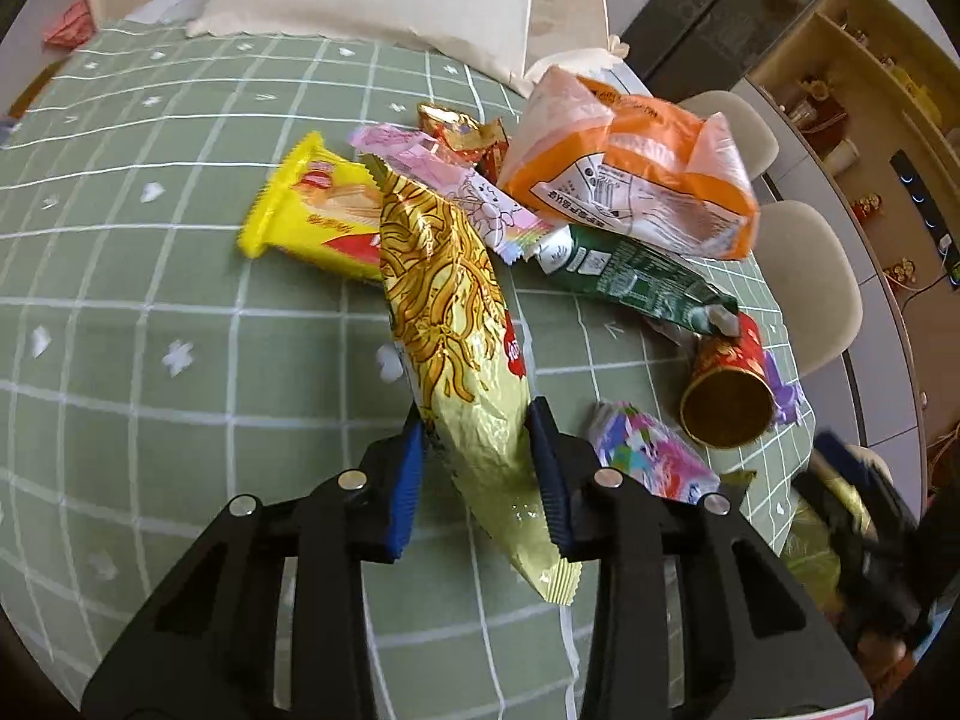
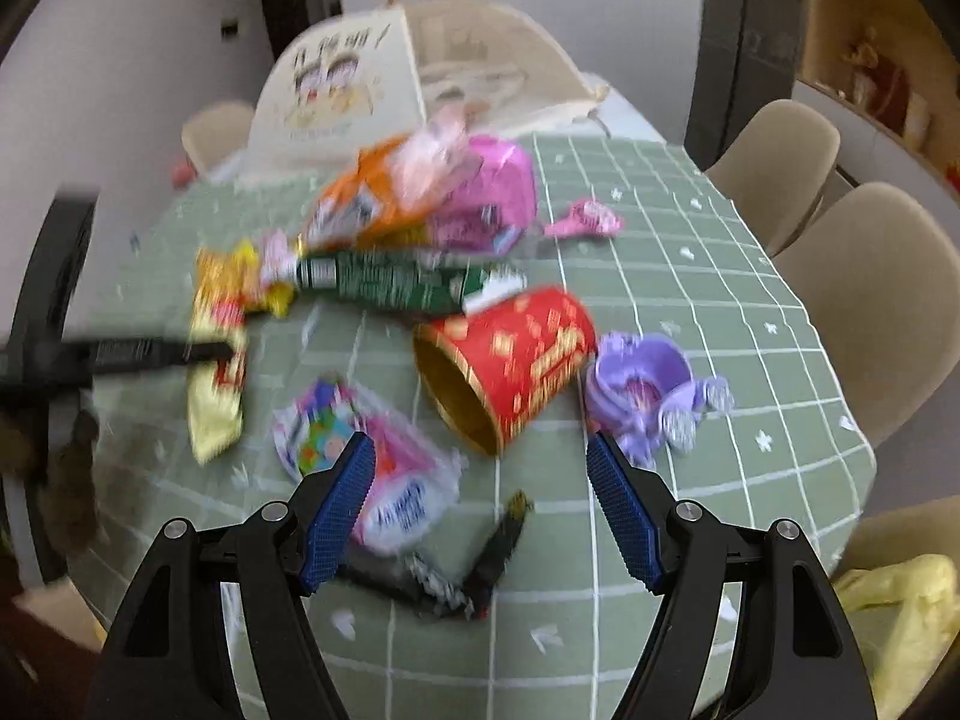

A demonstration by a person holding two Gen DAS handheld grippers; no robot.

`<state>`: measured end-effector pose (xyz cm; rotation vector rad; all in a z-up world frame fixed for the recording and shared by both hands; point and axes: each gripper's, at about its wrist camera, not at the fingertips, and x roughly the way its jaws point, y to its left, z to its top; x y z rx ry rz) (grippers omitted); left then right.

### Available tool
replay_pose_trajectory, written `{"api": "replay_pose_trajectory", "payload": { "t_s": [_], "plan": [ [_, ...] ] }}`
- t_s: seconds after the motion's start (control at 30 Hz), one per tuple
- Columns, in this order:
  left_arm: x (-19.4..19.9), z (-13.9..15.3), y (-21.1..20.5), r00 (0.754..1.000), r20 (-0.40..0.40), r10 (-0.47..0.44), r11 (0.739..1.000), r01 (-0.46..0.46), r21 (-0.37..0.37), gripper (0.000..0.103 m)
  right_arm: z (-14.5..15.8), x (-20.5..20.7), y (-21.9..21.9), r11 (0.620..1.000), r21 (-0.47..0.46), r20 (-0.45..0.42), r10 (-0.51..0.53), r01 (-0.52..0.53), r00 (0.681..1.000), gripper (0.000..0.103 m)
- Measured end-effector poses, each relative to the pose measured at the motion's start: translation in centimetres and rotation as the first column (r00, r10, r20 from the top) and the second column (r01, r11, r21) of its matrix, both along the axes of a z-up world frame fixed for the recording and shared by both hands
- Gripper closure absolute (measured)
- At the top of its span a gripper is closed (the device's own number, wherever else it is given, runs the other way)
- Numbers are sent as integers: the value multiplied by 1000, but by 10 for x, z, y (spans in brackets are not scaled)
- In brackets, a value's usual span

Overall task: Collect trash
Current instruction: 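Lift the gold wrapper with the left tool while the right tool grasps the red paper cup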

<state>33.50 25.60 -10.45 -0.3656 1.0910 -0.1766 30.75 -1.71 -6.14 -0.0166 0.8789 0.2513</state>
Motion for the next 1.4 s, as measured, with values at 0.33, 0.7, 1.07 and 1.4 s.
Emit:
{"api": "replay_pose_trajectory", "payload": {
  "t_s": [0.33,0.7,1.07,1.4],
  "plan": [
    [-44,28,-3,998,59,30,998,-33,52,71,-26,46,34,953,-271,8,144,-136,990,56],
    [-66,60,-11,986,151,75,995,-84,56,70,25,47,1,992,-56,25,114,-112,993,95],
    [-65,86,-52,976,215,35,998,-47,47,70,56,2,-47,996,52,43,69,-71,997,94],
    [-65,76,-42,985,169,44,996,-57,75,69,23,-12,-23,964,160,72,205,-214,976,30]
  ]
}}
